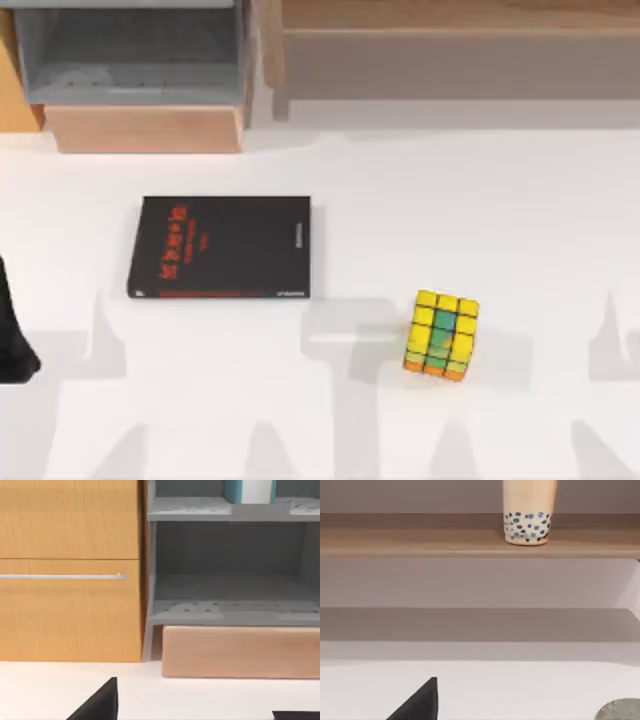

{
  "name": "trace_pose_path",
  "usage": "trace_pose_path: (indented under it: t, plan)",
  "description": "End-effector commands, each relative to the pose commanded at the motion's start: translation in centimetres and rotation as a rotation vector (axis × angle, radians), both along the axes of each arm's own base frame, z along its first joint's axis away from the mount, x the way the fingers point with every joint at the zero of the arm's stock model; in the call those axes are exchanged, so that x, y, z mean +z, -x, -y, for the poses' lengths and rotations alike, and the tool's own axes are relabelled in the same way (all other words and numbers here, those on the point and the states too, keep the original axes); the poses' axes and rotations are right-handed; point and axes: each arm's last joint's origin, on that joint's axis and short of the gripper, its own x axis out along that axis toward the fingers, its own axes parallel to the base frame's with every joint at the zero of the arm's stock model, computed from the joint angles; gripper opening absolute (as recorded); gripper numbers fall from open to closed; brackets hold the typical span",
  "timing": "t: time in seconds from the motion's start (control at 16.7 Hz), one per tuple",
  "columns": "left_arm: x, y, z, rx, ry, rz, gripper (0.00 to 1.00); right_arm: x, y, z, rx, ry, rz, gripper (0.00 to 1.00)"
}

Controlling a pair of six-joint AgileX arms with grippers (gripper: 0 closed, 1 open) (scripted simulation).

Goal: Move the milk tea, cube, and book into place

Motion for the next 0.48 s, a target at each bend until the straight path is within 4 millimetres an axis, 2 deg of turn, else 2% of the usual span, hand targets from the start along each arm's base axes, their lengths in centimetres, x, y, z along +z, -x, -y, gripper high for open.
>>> trace_pose_path:
  t: [0.24,0.48]
  plan:
    - [0.0,0.0,0.0,0.0,0.0,0.0,1.0,0.8,-0.1,0.0,-0.001,0.001,0.011,1.0]
    - [0.0,0.0,0.0,0.0,0.0,0.0,1.0,4.6,-1.0,0.1,-0.005,0.004,0.049,1.0]
